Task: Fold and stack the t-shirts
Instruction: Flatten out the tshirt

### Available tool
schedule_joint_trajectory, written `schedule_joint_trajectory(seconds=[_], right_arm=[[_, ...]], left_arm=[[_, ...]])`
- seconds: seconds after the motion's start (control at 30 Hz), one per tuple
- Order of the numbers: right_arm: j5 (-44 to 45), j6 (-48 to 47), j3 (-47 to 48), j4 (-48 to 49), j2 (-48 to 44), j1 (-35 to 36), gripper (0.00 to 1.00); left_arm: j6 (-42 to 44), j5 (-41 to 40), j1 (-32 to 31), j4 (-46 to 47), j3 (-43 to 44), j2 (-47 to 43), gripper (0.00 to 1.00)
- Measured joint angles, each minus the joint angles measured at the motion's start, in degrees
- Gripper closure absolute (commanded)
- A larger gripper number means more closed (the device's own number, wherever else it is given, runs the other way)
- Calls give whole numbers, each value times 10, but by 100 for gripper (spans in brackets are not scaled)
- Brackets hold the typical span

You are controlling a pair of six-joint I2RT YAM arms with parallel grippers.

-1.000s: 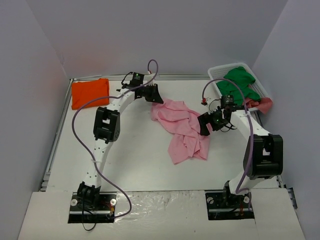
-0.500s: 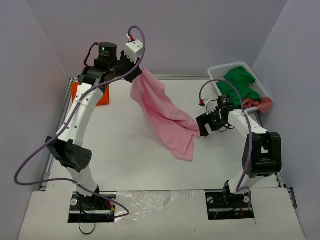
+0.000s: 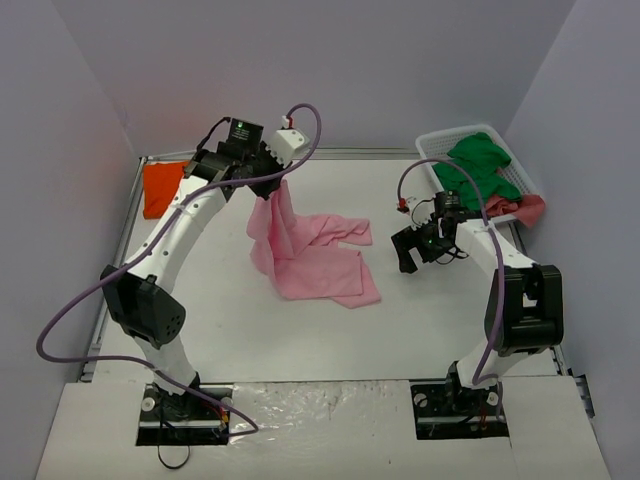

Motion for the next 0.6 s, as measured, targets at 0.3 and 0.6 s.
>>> schedule_joint_trajectory(seconds=[0.3,0.6], right_arm=[[-38,-3,2,-9,-30,4,0],[-37,-5,2,-13,-26,8,0]], left_arm=[[-15,5,-16,-1,14,-4,97],[-38,2,-19,2,101,-68,98]])
